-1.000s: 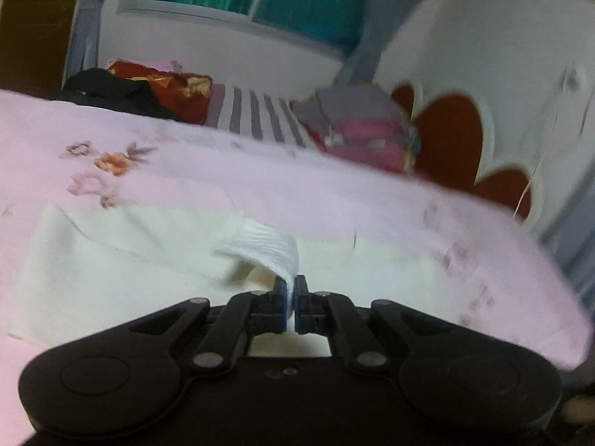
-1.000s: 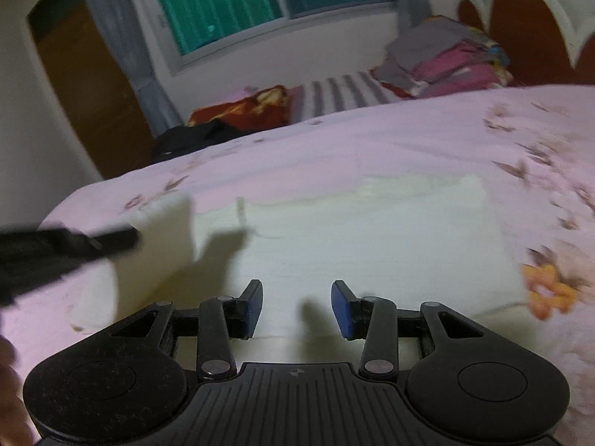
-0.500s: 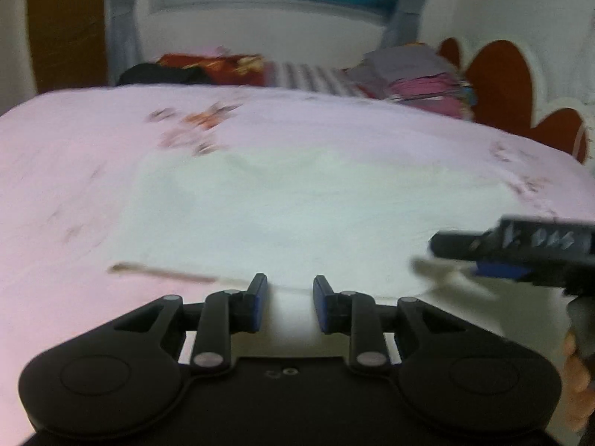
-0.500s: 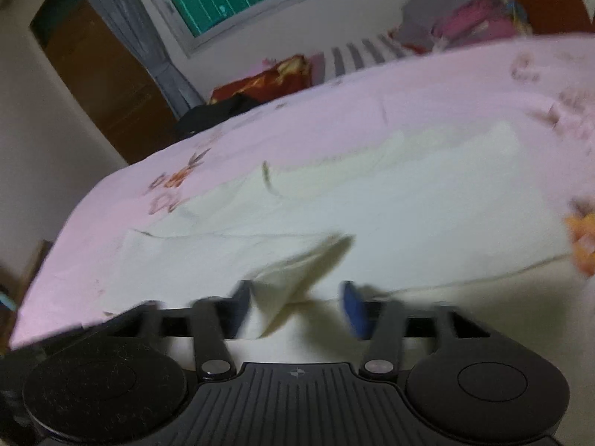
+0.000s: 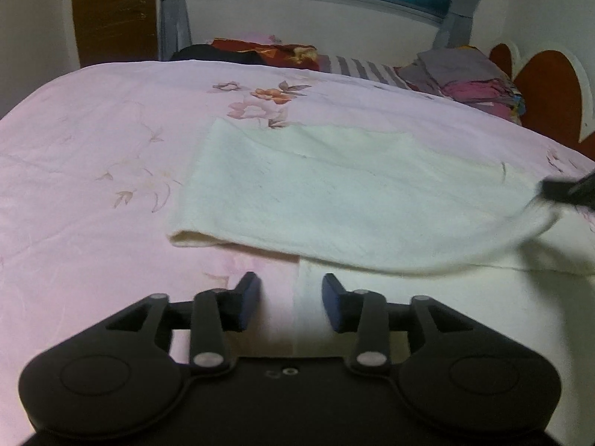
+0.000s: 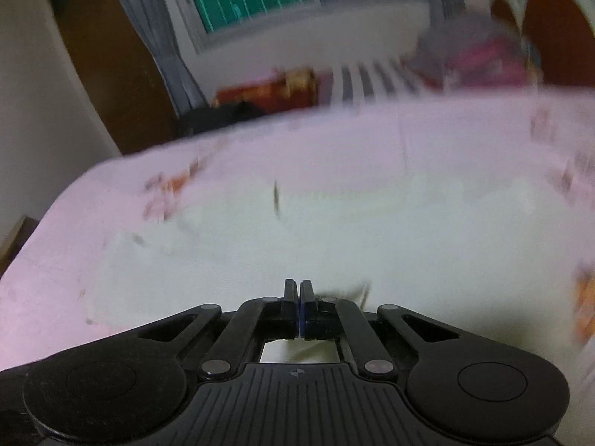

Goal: Fold small clothes

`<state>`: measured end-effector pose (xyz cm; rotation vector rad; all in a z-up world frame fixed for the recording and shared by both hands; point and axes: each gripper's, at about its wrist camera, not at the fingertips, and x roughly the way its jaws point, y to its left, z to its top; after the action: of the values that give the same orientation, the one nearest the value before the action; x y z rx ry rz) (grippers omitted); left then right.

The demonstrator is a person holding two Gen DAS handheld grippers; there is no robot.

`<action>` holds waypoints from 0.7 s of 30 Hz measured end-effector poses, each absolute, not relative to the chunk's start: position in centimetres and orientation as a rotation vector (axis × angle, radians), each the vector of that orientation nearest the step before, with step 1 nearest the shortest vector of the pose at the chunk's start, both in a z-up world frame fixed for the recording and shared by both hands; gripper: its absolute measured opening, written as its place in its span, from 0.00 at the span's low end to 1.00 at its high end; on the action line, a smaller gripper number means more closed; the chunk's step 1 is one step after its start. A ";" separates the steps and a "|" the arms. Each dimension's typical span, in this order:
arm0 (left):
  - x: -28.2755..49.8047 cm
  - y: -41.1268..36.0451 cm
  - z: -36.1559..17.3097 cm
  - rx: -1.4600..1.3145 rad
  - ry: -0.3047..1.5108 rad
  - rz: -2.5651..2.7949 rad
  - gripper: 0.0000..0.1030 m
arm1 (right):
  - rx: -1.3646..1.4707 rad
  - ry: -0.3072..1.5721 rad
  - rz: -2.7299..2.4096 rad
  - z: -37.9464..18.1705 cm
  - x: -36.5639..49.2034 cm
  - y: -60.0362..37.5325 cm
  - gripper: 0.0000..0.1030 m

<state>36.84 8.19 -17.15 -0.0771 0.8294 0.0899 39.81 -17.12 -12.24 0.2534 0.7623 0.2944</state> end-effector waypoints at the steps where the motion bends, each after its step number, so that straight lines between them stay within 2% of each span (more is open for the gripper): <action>1: 37.0 8.2 -17.2 -0.076 0.828 0.097 0.42 | 0.233 0.735 0.291 -11.4 39.8 -17.7 0.00; 4: 37.1 8.3 -17.2 -0.078 0.826 0.103 0.44 | 0.191 0.703 0.257 -10.1 40.1 -19.9 0.00; 13: 37.1 7.8 -17.4 -0.042 0.820 0.110 0.47 | 0.459 0.869 0.241 -14.1 40.9 -24.1 0.02; 14: 37.1 7.8 -17.4 -0.041 0.820 0.110 0.47 | 0.459 0.882 0.241 -14.4 40.9 -23.7 0.05; 16: 37.1 7.8 -17.4 -0.040 0.822 0.109 0.47 | 0.452 0.891 0.254 -14.7 40.9 -22.9 0.38; 17: 37.1 7.8 -17.3 -0.040 0.823 0.109 0.47 | 0.452 0.894 0.259 -14.9 40.9 -22.3 0.73; 18: 37.1 7.9 -17.4 -0.041 0.824 0.109 0.47 | 0.446 0.886 0.267 -15.0 40.9 -21.7 0.76; 20: 37.1 7.9 -17.4 -0.038 0.823 0.108 0.48 | 0.409 0.876 0.284 -15.1 40.8 -20.6 0.72; 21: 37.2 8.0 -17.4 -0.035 0.823 0.109 0.49 | 0.390 0.884 0.280 -15.4 41.0 -19.9 0.57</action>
<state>37.20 7.96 -17.42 -0.0348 0.8230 0.1090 41.02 -19.87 -15.39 0.3904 0.8837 0.2804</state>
